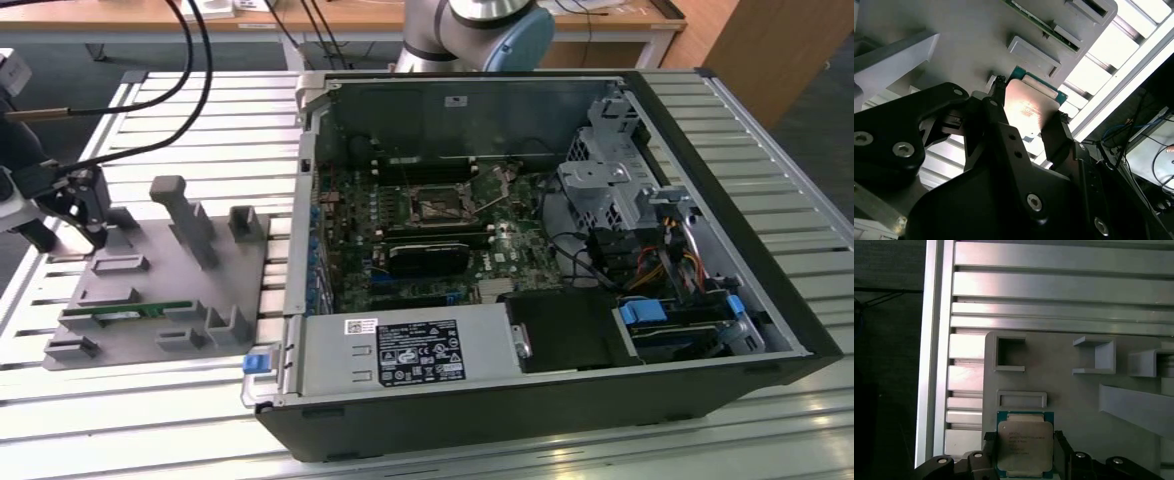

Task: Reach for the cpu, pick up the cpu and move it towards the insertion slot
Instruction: 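Pick up the cpu and move it towards the insertion slot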

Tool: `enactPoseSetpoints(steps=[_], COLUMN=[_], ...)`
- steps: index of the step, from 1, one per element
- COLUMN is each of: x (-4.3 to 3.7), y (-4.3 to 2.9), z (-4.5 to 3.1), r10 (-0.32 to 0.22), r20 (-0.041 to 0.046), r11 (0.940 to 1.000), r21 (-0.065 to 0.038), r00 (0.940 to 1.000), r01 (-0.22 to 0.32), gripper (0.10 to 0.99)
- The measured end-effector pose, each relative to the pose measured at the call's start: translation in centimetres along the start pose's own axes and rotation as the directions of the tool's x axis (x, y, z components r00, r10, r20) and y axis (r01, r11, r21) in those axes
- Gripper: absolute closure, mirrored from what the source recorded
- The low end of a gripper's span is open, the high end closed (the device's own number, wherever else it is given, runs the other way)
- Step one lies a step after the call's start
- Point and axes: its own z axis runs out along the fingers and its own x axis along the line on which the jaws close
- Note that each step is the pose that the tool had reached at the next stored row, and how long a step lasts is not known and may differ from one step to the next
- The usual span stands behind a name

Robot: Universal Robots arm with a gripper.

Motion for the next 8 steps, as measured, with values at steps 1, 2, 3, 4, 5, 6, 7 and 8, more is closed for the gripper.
enactPoseSetpoints(steps=[1, 2, 3, 4, 5, 6, 7, 8], x=[0.00, 0.00, 0.00, 0.00, 0.00, 0.00, 0.00, 0.00], y=[0.00, 0.01, 0.01, 0.01, 0.02, 0.02, 0.03, 0.03], z=[-0.09, -0.18, -0.25, -0.34, -0.43, -0.54, -0.63, -0.72], r10=[0.000, 0.000, 0.000, 0.000, 0.000, 0.000, 0.000, 0.000], r20=[0.0000, -0.0001, 0.0000, 0.0000, 0.0001, 0.0000, 0.0001, 0.0000], r11=[1.0000, 1.0000, 1.0000, 1.0000, 1.0000, 1.0000, 1.0000, 1.0000], r21=[0.000, 0.000, 0.000, 0.000, 0.000, 0.000, 0.000, 0.000], r00=[1.0000, 1.0000, 1.0000, 1.0000, 1.0000, 1.0000, 1.0000, 1.0000], r01=[0.000, 0.000, 0.000, 0.000, 0.000, 0.000, 0.000, 0.000], gripper=[0.549, 0.549, 0.549, 0.549, 0.549, 0.549, 0.549, 0.549])
